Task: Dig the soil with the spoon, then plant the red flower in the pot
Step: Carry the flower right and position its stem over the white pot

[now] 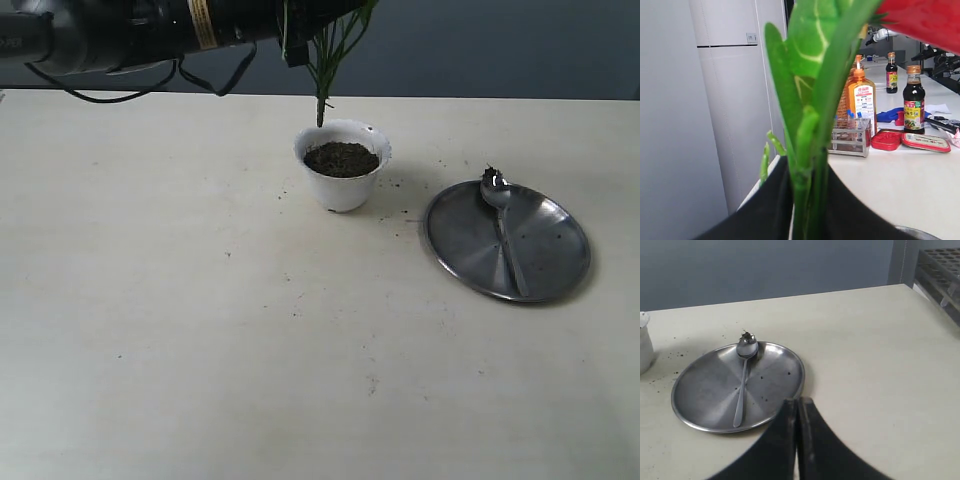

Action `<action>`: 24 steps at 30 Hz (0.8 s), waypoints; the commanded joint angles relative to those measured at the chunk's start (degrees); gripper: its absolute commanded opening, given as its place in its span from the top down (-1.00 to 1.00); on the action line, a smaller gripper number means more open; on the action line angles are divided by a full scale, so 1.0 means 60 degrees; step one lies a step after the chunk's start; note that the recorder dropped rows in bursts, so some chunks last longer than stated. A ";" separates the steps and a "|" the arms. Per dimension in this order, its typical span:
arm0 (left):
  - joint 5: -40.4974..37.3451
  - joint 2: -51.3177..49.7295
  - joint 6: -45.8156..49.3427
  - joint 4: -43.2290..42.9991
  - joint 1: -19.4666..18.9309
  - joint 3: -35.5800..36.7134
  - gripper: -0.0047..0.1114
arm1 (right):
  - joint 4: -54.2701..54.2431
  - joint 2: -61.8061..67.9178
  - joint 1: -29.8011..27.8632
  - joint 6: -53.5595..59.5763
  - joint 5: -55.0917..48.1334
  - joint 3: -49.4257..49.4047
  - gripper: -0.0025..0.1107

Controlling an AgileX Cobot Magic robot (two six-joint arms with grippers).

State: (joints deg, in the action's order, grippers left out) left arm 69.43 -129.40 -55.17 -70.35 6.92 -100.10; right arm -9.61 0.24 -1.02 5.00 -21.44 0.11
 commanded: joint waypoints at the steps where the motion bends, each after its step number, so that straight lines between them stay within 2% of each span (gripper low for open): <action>1: 0.0089 -0.0227 -0.0027 0.0275 0.0095 -0.0515 0.91 | -0.0042 -0.0040 -0.0034 0.0029 0.0095 -0.0018 0.96; 9: 0.0029 -0.0438 0.0274 0.0382 0.0663 -0.0656 0.91 | -0.0042 -0.0040 -0.0034 0.0029 0.0095 -0.0018 0.96; 24: -0.0303 -0.0903 0.0294 0.0305 0.0667 -0.0672 0.91 | -0.0042 -0.0040 -0.0034 0.0029 0.0095 -0.0018 0.96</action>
State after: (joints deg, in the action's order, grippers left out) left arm 68.31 -135.15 -53.47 -68.63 10.88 -103.81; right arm -9.75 0.24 -1.02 5.00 -21.44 0.11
